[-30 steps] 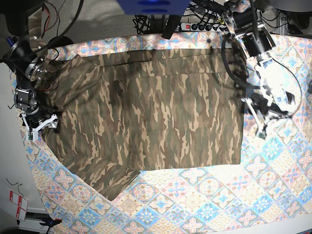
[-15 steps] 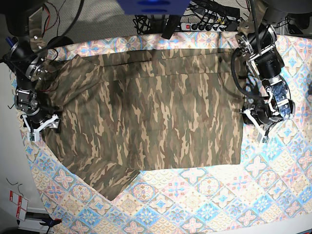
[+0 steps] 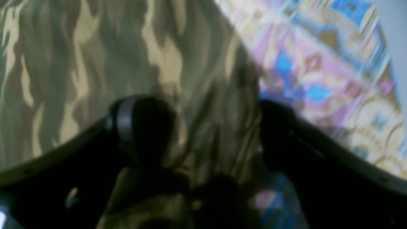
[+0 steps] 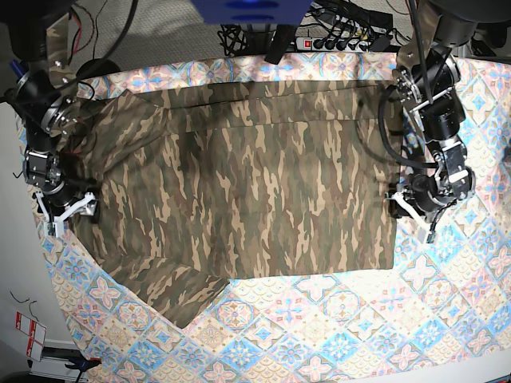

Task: Fold the T-shirt properly
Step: 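Hold the shirt side edges with both grippers and tension them apart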

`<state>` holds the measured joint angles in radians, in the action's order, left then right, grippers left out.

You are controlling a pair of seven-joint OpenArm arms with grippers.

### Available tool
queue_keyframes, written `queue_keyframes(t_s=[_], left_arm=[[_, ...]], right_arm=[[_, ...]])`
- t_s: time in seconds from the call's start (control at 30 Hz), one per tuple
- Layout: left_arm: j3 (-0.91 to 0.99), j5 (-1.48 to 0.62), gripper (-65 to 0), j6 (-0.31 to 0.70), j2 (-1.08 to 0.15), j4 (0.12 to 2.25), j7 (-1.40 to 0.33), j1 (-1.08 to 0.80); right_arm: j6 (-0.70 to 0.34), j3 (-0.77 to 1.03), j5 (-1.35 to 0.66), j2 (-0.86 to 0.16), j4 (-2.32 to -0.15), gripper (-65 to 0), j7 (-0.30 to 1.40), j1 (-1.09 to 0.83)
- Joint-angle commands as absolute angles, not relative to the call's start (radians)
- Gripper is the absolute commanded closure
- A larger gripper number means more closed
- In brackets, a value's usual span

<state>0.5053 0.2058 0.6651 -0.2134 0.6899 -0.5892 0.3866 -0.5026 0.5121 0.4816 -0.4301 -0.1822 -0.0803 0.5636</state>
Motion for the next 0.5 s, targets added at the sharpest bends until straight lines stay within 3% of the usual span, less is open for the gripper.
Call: queue_keyframes(t_s=[0.0,0.17,0.23,0.37,0.47], left_arm=[[0.495,0.229,-25.8,0.698,-0.183,0.676,-0.661,0.383],[0.493,0.231,-25.5,0.698,-0.16,0.676,-0.661,0.383],[0.464,0.231,-22.7,0.698,-0.157,0.676,-0.661,0.381],[0.389,0.225,-14.9,0.698,-0.156,0.676,-0.661,0.374],[0.38,0.225,-12.5,0.698,-0.156,0.674,-0.661,0.374]], right_arm=[[-0.504,0.515,0.469,-0.447,-0.197,-48.2,-0.105,0.593],[-0.504,0.507,0.473,-0.447,-0.199,-47.7,-0.107,0.611],[-0.506,0.507,0.473,-0.446,-0.199,-44.4,-0.107,0.611],[-0.506,0.506,0.475,-0.446,-0.199,-30.8,-0.107,0.611],[-0.506,0.506,0.475,-0.444,-0.199,-20.5,-0.107,0.611]])
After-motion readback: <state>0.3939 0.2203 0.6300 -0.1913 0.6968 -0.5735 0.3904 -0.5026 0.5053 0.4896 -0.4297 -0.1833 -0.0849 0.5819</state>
